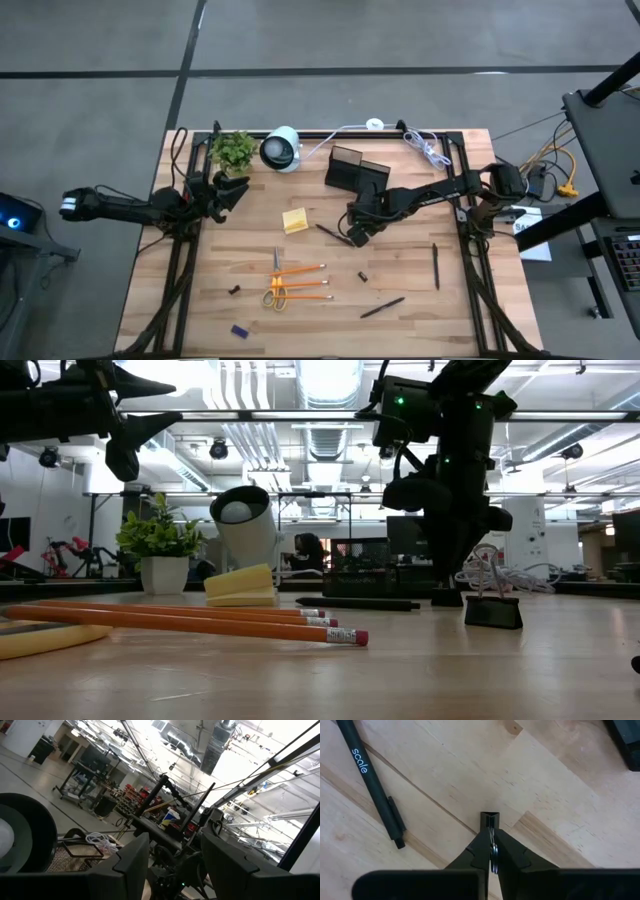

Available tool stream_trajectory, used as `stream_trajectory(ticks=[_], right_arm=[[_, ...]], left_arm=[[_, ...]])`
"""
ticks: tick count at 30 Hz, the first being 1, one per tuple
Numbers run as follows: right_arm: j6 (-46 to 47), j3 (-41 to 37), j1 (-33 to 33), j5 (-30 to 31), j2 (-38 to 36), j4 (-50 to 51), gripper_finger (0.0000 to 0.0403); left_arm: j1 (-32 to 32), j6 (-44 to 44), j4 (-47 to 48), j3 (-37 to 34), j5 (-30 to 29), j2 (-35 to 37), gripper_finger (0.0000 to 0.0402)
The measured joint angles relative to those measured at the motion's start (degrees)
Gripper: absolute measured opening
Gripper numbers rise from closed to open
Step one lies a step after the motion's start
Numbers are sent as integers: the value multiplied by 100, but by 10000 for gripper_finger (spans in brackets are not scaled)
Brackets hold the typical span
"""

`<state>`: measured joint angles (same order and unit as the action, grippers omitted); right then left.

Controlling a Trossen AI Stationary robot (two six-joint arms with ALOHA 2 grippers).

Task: Pick and place office supplies into organizer
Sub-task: Put the top right binder clip into the desk organizer

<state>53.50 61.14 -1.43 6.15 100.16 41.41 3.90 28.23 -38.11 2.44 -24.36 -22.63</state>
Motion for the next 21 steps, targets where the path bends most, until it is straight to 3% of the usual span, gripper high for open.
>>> stream_trajectory(ticks=[21], right_arm=[[-532, 881, 79, -17, -66, 580, 9]], left_arm=[[-1, -2, -4, -2, 1, 4, 167]])
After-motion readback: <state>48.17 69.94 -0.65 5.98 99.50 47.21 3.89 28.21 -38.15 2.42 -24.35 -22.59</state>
